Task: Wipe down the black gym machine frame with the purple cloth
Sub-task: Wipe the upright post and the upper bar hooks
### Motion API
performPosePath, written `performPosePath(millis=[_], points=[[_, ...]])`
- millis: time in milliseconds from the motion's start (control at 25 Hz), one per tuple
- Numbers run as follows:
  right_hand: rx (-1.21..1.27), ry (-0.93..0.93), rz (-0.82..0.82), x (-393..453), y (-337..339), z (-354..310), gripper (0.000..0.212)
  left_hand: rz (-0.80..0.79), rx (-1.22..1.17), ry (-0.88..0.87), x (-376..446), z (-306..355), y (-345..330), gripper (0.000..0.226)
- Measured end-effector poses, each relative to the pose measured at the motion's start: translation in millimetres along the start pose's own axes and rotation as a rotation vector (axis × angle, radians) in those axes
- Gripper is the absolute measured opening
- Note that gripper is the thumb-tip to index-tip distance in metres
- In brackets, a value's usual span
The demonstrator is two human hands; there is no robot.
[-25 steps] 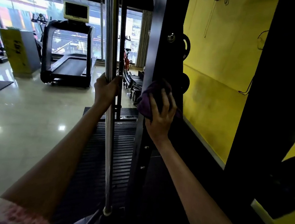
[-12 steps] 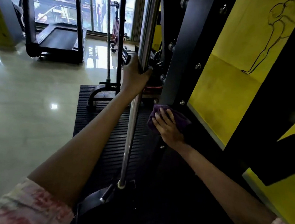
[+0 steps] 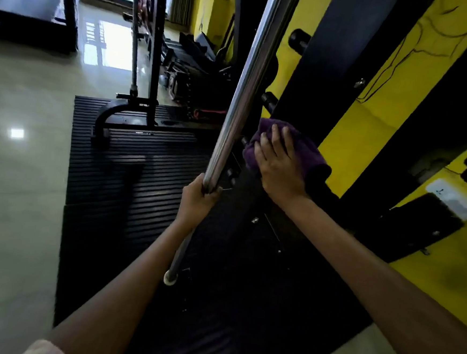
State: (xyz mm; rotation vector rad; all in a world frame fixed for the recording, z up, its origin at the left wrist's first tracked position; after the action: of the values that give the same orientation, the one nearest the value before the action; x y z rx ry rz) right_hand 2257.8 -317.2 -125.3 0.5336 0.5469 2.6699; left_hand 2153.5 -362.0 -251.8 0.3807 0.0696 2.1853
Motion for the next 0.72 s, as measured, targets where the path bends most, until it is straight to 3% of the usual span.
performPosePath(millis=[80, 160, 240, 320, 440, 480, 600, 720], points=[[-0.126, 0.026, -0.178, -4.6, -22.9, -27.7, 0.053, 0.016, -0.038, -0.072, 1.8, -2.1, -2.1, 0.044], [-0.077, 0.193, -0.262, -15.1, -43.9, -63.0, 0.072, 0.032, -0.044, -0.146, 0.8, -2.3, -1.8, 0.044], [0.067, 0.352, -0.359, -32.1, -56.2, -87.7, 0.077, 0.009, -0.047, -0.188, -2.0, -8.5, -3.4, 0.041], [0.102, 0.418, -0.269, -40.6, -40.2, -81.3, 0.066, -0.021, -0.101, -0.176, -5.0, -28.2, -7.6, 0.040], [0.153, 0.334, 0.052, -34.8, -13.1, -37.5, 0.057, -0.084, -0.084, -0.017, -14.9, -82.1, -21.5, 0.038], [0.155, 0.271, 0.049, -31.8, -14.3, -28.7, 0.058, -0.107, -0.090, 0.057, -17.8, -105.3, -26.5, 0.038], [0.106, 0.193, -0.139, -18.6, -39.9, -62.6, 0.061, -0.192, -0.298, 0.175, -23.2, -140.2, -35.4, 0.029], [0.150, 0.255, -0.311, -21.5, -70.8, -127.7, 0.060, -0.293, -0.542, 0.225, -23.0, -136.6, -37.1, 0.049]])
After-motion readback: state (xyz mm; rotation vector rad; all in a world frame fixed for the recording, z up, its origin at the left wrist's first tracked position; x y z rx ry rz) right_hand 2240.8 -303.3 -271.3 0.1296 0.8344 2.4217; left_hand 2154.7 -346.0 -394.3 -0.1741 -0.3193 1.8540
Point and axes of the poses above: each hand's wrist, its own x-axis towards the middle knuckle, its own y-axis out of the back of the hand, z = x × y, the point moved 9 cm from there along x, towards the middle knuckle, and after that the axes turned 2 degrees about -y, right-handed, at the moved point
